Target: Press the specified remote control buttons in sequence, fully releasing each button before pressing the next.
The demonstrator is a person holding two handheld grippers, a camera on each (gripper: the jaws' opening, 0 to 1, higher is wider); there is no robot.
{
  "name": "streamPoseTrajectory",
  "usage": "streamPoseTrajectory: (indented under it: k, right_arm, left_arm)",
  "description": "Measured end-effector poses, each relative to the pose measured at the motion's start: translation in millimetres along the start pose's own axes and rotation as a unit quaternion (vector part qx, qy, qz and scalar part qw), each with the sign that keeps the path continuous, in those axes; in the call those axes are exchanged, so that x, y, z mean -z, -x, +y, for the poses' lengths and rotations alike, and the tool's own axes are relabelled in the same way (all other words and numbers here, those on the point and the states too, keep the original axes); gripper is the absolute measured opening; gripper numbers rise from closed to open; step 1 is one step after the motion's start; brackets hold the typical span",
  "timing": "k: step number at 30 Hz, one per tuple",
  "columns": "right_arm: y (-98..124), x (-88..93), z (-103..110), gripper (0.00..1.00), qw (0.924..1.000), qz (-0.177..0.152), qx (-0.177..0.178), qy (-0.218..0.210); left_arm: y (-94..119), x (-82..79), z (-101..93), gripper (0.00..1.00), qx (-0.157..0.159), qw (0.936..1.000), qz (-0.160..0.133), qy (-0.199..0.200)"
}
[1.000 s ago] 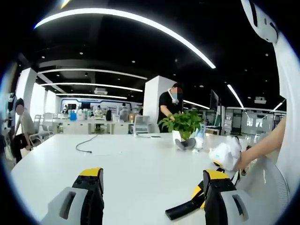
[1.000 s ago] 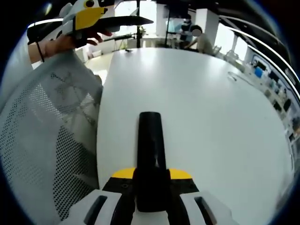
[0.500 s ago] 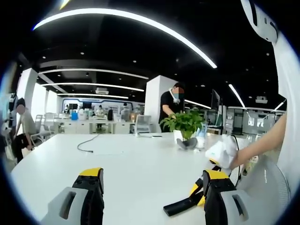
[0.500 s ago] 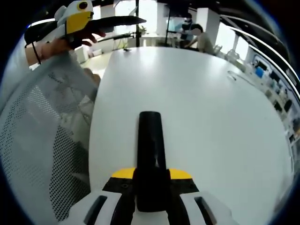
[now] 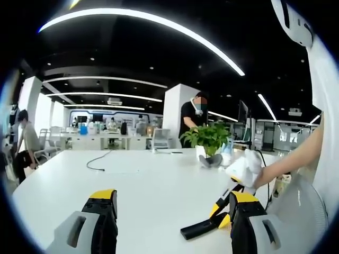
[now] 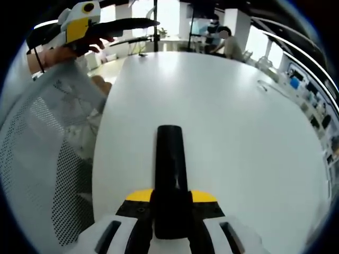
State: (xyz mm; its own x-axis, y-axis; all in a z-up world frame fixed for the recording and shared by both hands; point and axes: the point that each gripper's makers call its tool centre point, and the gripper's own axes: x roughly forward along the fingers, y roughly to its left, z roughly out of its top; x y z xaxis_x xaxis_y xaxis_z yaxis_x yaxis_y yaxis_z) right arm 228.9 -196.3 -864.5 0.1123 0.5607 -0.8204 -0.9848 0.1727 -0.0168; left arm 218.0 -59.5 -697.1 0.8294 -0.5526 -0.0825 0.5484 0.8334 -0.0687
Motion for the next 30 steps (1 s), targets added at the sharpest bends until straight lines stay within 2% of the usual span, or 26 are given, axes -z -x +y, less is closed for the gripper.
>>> streamPoseTrajectory:
  k: [30]
  right_arm:
    - [-2.1, -2.2, -18.7, 0.22, 0.9998, 0.011, -0.008, 0.011]
  left_arm:
    - [-0.6, 3.3, 0.1, 0.90, 0.001, 0.9999, 0.010, 0.003]
